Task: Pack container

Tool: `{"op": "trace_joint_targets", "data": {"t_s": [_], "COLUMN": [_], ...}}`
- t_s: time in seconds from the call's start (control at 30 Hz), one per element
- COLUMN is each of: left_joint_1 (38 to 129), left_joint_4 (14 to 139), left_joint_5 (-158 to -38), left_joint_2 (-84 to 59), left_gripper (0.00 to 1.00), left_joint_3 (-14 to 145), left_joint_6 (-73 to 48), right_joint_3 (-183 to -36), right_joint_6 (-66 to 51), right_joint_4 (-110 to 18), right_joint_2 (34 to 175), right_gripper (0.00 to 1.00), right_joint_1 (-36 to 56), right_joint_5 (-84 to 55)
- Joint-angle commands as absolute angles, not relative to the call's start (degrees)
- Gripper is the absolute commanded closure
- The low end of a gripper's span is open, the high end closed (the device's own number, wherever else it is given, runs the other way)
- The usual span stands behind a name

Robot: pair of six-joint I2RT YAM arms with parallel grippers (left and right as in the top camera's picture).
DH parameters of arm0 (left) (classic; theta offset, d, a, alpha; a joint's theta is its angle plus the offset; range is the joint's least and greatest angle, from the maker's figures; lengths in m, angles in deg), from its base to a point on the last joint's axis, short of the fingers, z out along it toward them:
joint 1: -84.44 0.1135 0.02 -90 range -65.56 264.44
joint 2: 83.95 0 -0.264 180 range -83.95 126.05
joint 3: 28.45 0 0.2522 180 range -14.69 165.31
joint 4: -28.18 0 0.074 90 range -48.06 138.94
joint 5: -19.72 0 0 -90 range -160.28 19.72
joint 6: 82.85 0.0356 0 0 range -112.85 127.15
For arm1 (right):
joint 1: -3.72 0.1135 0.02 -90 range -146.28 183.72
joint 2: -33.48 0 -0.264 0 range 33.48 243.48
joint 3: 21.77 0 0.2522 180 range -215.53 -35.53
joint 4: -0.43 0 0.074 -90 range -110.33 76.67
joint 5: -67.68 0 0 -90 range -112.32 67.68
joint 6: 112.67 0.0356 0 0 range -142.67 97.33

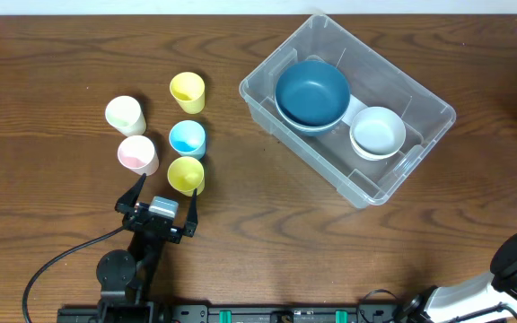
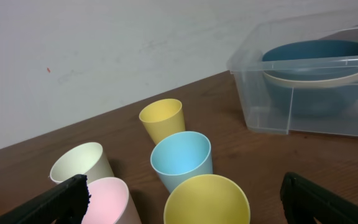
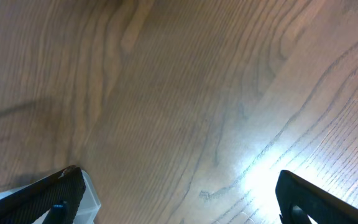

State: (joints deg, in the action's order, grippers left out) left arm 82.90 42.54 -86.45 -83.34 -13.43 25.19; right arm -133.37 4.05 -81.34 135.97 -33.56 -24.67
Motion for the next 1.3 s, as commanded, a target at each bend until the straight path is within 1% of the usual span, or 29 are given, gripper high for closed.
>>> {"op": "trace_joint_targets", "data": {"t_s": [0.0,0.2,0.4,0.57,0.7,0.8,0.9,0.97,1.03,1.13,1.2,1.27], "left_joint_1": [83.3,83.3,83.3,83.3,83.1,83.2,83.1,83.2,83.2,83.2,83.2,83.2], "left_joint_4": [44.2,44.0,44.9,48.3,45.7,42.7,41.8,45.2,52.9,64.6,68.2,68.7], "left_joint_5": [-87.2,-87.1,-77.5,-75.6,-80.3,-79.9,-75.7,-69.3,-64.1,-63.6,-63.6,-63.7], "left_joint_2": [-83.7,-83.7,-81.7,-71.7,-63.0,-59.6,-56.6,-54.0,-50.4,-43.8,-40.3,-37.8], "left_gripper": [0.02,0.02,0.02,0.02,0.02,0.02,0.02,0.02,0.02,0.02,0.02,0.02], "left_joint_3": [-14.5,-13.9,-9.6,-0.3,7.3,9.3,11.3,14.8,20.8,30.9,34.9,36.2], "left_joint_6": [25.5,24.1,16.9,15.4,15.4,15.4,15.3,10.9,6.8,6.4,6.4,6.1], "right_joint_3": [-133.0,-133.0,-133.0,-133.0,-133.0,-133.0,-133.0,-133.0,-133.0,-133.0,-133.0,-133.0], "right_joint_6": [4.7,4.7,4.7,4.7,4.7,4.7,4.7,4.7,4.7,4.7,4.7,4.7], "right_joint_4": [-81.2,-81.2,-81.2,-81.2,-81.2,-81.2,-81.2,-81.2,-81.2,-81.2,-81.2,-81.2], "right_joint_2": [136.1,136.1,136.1,136.1,136.1,136.1,136.1,136.1,136.1,136.1,136.1,136.1], "right_gripper": [0.01,0.01,0.01,0.01,0.01,0.01,0.01,0.01,0.01,0.01,0.01,0.01], "right_joint_1": [-33.8,-33.8,-33.8,-33.8,-33.8,-33.8,-33.8,-33.8,-33.8,-33.8,-33.8,-33.8], "right_joint_5": [-24.9,-24.9,-24.9,-24.9,-24.9,-24.9,-24.9,-24.9,-24.9,-24.9,-24.9,-24.9]}}
